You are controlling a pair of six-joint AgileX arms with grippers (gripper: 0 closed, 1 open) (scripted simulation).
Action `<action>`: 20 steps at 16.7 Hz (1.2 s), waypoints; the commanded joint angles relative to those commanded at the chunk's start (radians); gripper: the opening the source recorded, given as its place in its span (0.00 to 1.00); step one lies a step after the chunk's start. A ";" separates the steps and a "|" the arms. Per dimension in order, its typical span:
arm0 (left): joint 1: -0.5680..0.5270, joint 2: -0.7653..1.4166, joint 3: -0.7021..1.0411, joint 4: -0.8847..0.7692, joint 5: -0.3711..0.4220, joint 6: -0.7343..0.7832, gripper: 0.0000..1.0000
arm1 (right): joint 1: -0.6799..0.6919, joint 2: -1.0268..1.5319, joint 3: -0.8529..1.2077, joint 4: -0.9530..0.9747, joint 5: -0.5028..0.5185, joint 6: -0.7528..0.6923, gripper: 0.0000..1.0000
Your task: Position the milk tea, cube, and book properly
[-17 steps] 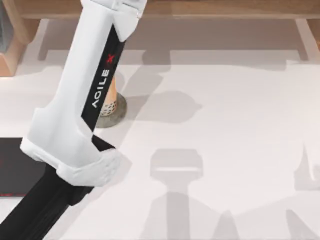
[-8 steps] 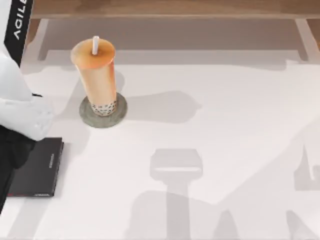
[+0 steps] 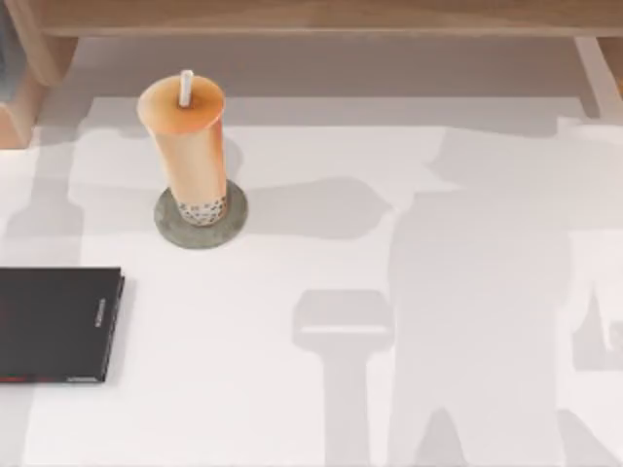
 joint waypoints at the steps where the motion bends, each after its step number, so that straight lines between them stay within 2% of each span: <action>1: 0.038 -0.049 -0.118 0.059 0.031 -0.011 1.00 | 0.000 0.000 0.000 0.000 0.000 0.000 1.00; 7: 0.181 -0.251 -0.773 0.321 0.215 -0.026 1.00 | 0.000 0.000 0.000 0.000 0.000 0.000 1.00; 11: 0.211 -0.314 -1.078 0.407 0.328 -0.006 1.00 | 0.000 0.000 0.000 0.000 0.000 0.000 1.00; 15: 0.219 -0.347 -1.215 0.429 0.395 0.010 1.00 | 0.000 0.000 0.000 0.000 0.000 0.000 1.00; 20: 0.220 -0.349 -1.224 0.430 0.400 0.011 1.00 | 0.000 0.000 0.000 0.000 0.000 0.000 1.00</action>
